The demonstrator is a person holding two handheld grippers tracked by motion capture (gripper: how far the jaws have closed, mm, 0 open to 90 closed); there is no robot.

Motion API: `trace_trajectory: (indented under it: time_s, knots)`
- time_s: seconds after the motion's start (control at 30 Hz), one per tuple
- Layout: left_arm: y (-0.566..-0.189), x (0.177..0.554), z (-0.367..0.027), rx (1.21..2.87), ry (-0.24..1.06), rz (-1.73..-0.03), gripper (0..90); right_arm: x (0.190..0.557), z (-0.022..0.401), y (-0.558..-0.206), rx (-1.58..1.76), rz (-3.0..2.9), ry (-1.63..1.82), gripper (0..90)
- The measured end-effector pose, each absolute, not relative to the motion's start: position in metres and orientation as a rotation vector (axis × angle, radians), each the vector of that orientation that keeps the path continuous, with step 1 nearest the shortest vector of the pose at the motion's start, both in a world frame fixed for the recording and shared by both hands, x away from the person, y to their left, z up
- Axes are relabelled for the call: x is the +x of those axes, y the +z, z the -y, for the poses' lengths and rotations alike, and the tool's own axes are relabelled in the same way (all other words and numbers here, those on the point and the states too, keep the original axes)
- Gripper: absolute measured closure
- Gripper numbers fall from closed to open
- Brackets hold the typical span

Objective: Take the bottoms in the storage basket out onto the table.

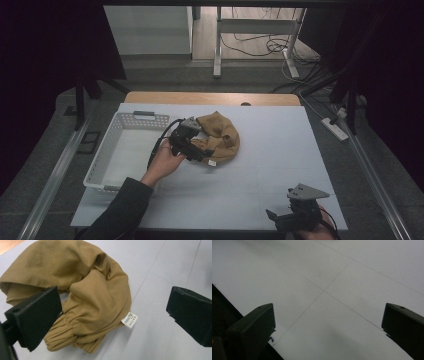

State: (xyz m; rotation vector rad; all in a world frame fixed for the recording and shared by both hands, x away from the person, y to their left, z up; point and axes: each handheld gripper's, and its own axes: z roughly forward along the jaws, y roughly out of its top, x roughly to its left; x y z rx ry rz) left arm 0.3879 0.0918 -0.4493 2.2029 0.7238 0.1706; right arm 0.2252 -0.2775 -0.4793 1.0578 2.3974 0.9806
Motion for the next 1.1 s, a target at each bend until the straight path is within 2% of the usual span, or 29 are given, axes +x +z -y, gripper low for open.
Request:
trace_trajectory:
  time_s: [1.1]
  knots:
    - [-0.452, 0.366, -0.119, 2.174, 0.152, -0.749, 0.0, 0.224, 0.278, -0.478, 1.042, -2.399, 1.0, 0.0]
